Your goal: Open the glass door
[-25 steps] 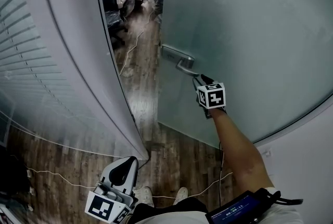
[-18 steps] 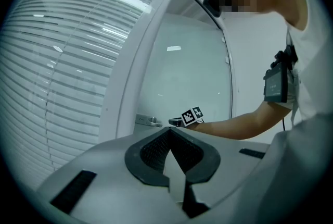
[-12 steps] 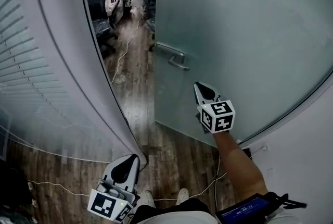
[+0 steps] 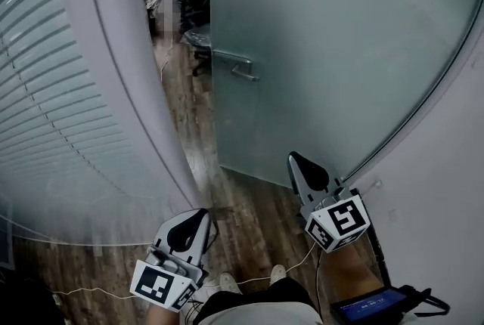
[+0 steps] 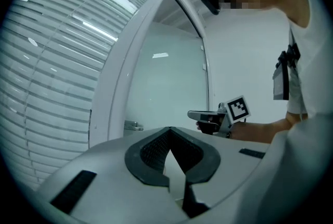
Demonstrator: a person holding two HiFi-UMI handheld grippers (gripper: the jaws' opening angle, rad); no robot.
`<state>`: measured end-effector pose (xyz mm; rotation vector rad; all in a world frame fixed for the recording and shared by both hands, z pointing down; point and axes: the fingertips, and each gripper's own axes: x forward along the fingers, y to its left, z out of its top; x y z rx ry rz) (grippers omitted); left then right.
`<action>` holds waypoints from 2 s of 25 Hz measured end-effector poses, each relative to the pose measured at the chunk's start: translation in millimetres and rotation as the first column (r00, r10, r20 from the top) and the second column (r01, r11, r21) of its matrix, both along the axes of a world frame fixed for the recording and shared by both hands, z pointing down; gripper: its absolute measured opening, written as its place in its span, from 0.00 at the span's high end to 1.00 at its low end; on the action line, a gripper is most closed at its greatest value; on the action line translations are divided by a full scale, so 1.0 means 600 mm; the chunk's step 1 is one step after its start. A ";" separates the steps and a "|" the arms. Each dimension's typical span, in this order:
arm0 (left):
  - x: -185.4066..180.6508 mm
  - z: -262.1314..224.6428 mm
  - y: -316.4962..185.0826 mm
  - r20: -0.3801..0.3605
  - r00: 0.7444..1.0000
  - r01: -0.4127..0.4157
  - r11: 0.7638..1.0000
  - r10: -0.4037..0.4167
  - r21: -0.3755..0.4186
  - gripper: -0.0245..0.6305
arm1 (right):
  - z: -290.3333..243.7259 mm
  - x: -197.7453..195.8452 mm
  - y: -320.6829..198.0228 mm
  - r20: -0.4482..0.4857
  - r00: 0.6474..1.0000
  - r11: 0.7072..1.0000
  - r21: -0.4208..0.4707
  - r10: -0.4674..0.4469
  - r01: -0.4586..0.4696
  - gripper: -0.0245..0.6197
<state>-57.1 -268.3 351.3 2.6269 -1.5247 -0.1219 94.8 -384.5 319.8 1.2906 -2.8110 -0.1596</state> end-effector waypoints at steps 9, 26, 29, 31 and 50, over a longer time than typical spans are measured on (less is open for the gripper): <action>0.023 0.034 0.088 0.001 1.000 -0.026 0.999 0.026 0.040 0.96 | 0.036 0.043 0.194 0.051 0.998 0.998 0.061 0.026 -0.029 0.96; 0.106 -0.021 0.357 0.065 0.997 -0.043 0.999 0.041 0.028 0.96 | -0.031 0.117 0.509 0.090 0.996 0.998 0.070 -0.004 -0.002 0.96; 0.088 -0.026 0.389 0.048 0.998 -0.044 0.998 0.042 0.035 0.96 | -0.032 0.106 0.551 0.086 0.996 0.997 0.082 0.001 -0.008 0.96; 0.074 -0.019 0.413 0.043 0.998 -0.044 0.998 0.042 0.049 0.96 | -0.024 0.096 0.586 0.080 0.997 0.995 0.097 0.010 -0.018 0.96; -0.046 -0.029 0.441 0.020 0.992 -0.128 0.987 0.127 0.097 0.96 | -0.033 -0.020 0.636 0.058 0.991 0.984 0.122 0.122 -0.129 0.96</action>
